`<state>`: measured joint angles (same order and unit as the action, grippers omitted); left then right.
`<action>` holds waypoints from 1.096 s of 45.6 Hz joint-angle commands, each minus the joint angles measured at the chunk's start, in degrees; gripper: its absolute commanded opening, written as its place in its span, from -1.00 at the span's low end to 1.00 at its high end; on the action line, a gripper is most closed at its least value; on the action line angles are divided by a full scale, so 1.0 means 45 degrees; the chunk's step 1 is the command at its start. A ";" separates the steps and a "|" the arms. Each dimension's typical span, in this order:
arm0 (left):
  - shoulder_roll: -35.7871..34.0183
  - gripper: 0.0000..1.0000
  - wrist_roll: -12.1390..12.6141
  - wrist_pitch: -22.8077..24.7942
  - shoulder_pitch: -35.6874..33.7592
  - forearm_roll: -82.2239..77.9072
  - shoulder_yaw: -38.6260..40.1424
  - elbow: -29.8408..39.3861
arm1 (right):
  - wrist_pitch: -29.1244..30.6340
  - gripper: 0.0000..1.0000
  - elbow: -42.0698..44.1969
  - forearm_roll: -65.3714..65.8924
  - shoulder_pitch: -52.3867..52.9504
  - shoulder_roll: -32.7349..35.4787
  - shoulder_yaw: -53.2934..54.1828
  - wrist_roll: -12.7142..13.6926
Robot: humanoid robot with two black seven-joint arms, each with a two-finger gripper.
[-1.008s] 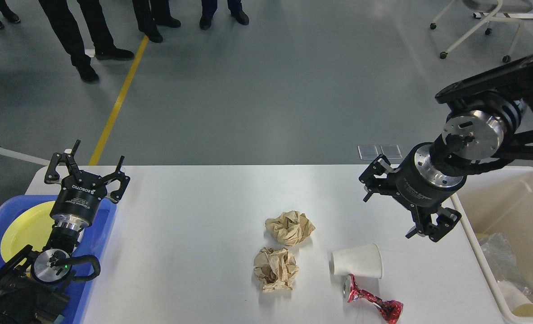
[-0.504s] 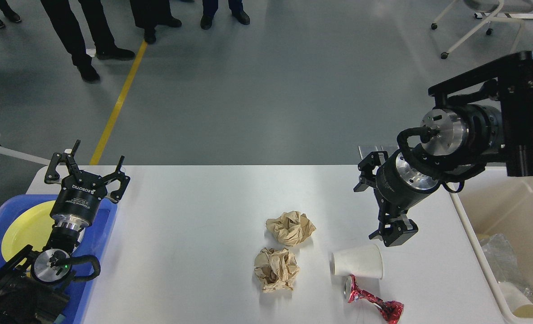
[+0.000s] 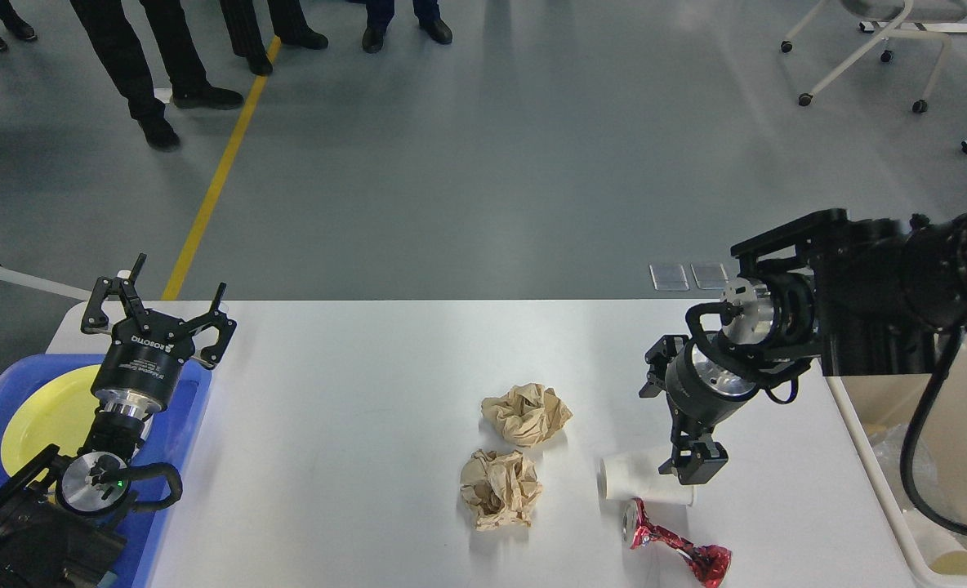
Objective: Tidy desktop
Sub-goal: 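Lower the right gripper over the white paper cup and grasp it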
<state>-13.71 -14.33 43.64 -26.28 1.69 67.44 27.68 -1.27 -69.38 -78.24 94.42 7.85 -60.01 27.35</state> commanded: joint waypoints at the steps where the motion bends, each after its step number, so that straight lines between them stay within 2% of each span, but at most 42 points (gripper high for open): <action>1: 0.0000 0.93 0.0000 0.0010 0.0000 0.0015 -0.0007 0.0000 | -0.0050 0.98 0.1099 0.0236 -0.1350 -0.0221 0.0016 0.0016; 19: 0.0000 0.93 0.0000 0.0010 0.0000 0.0015 -0.0007 0.0000 | -0.0147 0.95 0.3835 0.0335 -0.4029 -0.0806 0.0387 -0.0003; 32: 0.0000 0.93 0.0000 0.0010 0.0000 0.0015 -0.0007 0.0000 | -0.0206 0.84 0.4305 0.0433 -0.4440 -0.0944 0.0407 -0.0004; 36: 0.0000 0.93 0.0000 0.0010 0.0000 -0.0005 -0.0007 0.0000 | -0.0226 0.68 0.4344 0.0433 -0.4440 -0.0944 0.0387 -0.0004; 46: 0.0000 0.93 0.0000 -0.0010 0.0000 0.0015 0.0012 0.0000 | -0.0245 -0.05 0.4344 0.0452 -0.4440 -0.0963 0.0406 0.0016; 50: 0.0000 0.93 0.0000 -0.0010 0.0000 0.0015 -0.0007 0.0000 | -0.0323 -0.17 0.4344 0.0433 -0.4440 -0.0963 0.0387 0.0016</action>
<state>-13.71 -14.33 43.67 -26.28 1.74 67.43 27.68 -2.38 -49.80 -76.27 74.45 3.52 -58.23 27.38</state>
